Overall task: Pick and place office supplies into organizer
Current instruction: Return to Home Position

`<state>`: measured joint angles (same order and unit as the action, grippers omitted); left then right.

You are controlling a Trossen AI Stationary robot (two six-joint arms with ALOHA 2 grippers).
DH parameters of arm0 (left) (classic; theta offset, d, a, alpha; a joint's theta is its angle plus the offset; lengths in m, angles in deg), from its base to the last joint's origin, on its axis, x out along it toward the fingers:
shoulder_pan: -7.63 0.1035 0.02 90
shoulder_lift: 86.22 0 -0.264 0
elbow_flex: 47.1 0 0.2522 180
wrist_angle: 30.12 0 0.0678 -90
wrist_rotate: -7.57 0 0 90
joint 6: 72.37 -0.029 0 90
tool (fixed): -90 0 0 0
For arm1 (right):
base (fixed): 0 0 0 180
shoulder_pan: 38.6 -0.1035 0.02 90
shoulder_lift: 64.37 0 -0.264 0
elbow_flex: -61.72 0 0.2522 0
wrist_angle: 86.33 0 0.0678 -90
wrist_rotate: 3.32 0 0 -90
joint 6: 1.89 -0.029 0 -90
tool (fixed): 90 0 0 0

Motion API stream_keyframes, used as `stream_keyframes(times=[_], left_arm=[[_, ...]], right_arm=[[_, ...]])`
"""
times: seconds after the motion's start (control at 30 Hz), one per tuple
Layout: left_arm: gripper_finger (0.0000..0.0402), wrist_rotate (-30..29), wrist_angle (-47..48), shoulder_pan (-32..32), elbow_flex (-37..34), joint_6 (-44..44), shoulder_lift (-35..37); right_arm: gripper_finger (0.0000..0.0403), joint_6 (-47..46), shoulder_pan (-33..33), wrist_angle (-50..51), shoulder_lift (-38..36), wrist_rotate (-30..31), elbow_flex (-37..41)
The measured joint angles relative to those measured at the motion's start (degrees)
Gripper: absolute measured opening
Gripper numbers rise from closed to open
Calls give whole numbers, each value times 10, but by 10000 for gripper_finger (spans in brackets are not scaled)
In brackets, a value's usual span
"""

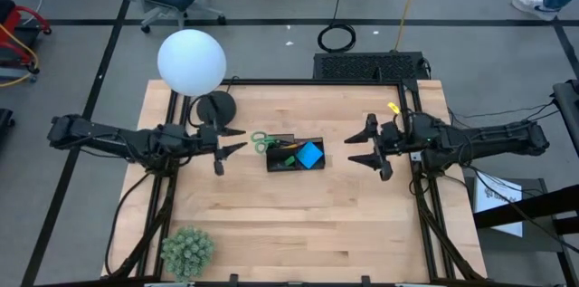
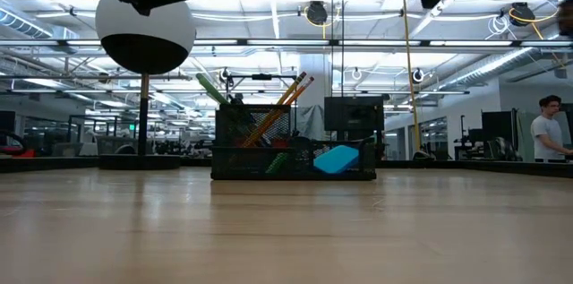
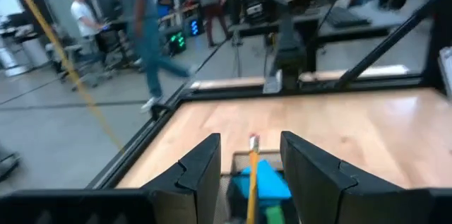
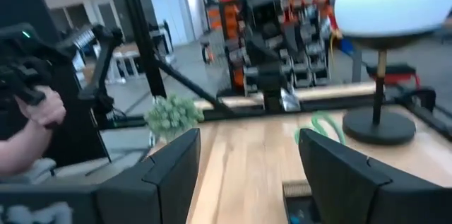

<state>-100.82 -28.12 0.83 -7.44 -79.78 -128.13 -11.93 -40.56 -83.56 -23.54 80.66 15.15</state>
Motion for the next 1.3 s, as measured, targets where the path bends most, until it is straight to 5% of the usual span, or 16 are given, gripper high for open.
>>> stream_keyframes(times=[0.23, 0.7, 1.3], left_arm=[[154, 33, -27, 37, -21, 0, 18], [154, 62, 10, 48, -79, 4, 199], [154, 96, 48, 48, -131, 2, 401]], right_arm=[[227, 12, -12, -6, -30, 0, 6], [228, 34, -36, -20, -71, 0, 20], [227, 37, -38, -168, -279, 2, 174]])
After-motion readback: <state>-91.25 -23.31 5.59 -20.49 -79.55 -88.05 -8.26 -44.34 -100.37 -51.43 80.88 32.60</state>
